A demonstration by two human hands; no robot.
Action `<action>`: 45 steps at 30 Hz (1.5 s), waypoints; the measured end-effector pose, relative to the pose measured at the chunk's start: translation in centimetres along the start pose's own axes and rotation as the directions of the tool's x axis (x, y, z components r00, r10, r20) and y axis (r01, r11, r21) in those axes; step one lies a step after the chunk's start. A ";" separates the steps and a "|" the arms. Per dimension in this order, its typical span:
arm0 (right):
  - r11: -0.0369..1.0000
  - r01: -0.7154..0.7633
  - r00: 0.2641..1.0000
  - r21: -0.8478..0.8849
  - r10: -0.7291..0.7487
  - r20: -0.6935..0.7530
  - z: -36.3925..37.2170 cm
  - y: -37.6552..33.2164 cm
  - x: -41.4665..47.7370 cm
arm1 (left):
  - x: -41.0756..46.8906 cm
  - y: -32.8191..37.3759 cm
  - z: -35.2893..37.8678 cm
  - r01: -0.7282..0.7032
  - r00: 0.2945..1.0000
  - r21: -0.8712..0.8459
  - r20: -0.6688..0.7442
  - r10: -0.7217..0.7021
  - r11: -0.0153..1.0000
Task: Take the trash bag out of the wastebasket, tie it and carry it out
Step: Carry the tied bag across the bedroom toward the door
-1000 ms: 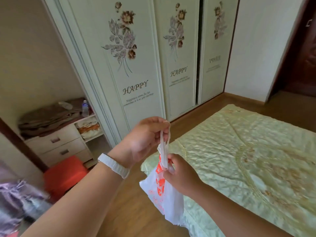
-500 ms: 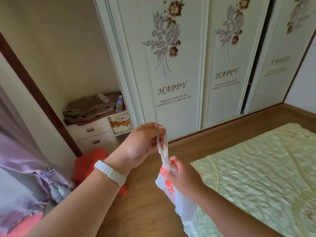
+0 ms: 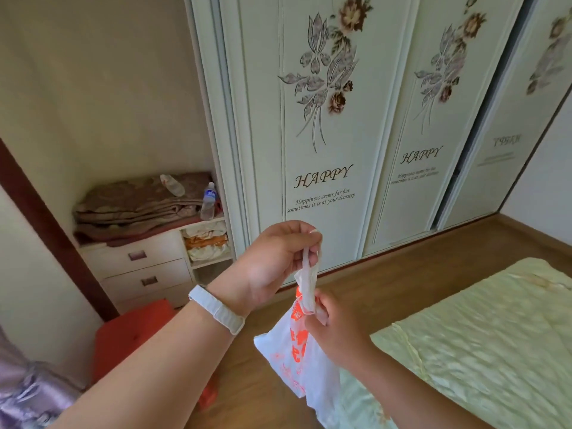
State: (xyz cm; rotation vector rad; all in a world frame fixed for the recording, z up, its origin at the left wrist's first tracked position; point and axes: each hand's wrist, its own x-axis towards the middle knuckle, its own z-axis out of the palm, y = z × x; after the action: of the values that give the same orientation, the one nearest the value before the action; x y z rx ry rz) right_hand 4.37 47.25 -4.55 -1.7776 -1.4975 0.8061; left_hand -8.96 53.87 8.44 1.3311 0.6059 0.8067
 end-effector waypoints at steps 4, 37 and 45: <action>0.997 0.000 1.000 -0.076 -0.002 -0.027 2.4 -3.8 5.5 | 4.0 1.2 -6.1 0.034 0.998 0.019 0.052 -0.035 0.999; 0.993 -0.092 0.988 -0.078 0.081 -0.131 -3.5 3.0 48.9 | 47.7 -0.5 -17.7 0.153 0.967 0.133 0.182 -0.176 0.979; 0.976 -0.212 0.932 -0.055 0.185 -0.312 -11.9 7.6 53.7 | 59.4 -1.6 -12.4 0.124 0.907 0.104 0.391 -0.155 0.987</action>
State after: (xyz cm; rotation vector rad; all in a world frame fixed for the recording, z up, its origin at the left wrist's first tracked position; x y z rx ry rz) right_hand 26.38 98.20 -5.75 -2.0384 -1.1795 0.5338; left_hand 17.17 108.59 8.58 1.4534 0.4035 0.3789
